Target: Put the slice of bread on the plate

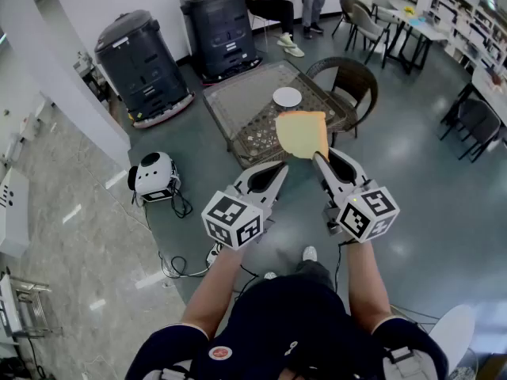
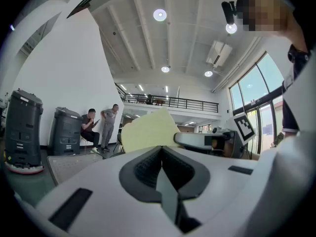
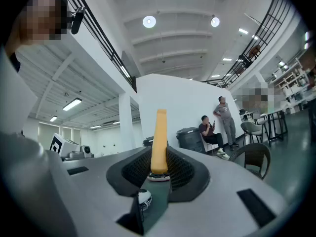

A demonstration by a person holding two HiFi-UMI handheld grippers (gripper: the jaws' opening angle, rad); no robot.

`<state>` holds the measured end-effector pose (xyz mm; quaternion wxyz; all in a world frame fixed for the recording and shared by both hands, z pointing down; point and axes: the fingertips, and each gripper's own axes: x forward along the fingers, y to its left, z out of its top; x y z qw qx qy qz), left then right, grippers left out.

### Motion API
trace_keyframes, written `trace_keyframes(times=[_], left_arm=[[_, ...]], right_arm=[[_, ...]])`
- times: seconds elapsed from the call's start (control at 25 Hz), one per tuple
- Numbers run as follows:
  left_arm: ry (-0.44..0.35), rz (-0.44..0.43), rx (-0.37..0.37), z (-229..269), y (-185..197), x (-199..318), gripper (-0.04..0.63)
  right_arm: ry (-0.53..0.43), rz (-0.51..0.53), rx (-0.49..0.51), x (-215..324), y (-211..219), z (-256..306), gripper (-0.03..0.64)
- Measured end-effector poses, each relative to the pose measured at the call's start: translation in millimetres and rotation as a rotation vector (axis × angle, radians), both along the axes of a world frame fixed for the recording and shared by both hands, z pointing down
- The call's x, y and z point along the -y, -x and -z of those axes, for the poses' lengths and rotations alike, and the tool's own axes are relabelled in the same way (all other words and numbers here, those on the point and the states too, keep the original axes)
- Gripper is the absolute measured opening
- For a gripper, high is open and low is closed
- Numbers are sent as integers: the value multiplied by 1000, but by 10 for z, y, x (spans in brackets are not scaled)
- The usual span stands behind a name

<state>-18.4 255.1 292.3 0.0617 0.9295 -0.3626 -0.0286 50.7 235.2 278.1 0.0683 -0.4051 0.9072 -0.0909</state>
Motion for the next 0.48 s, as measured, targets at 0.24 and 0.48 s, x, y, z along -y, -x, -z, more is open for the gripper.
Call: trace_keyframes(times=[0.24, 0.48], left_arm=[[0, -11, 3, 11, 33, -5, 8], [1, -28, 2, -19, 100, -6, 8]], right_arm=[[0, -6, 4, -3, 45, 13, 91], [-9, -8, 23, -16, 101, 23, 91]])
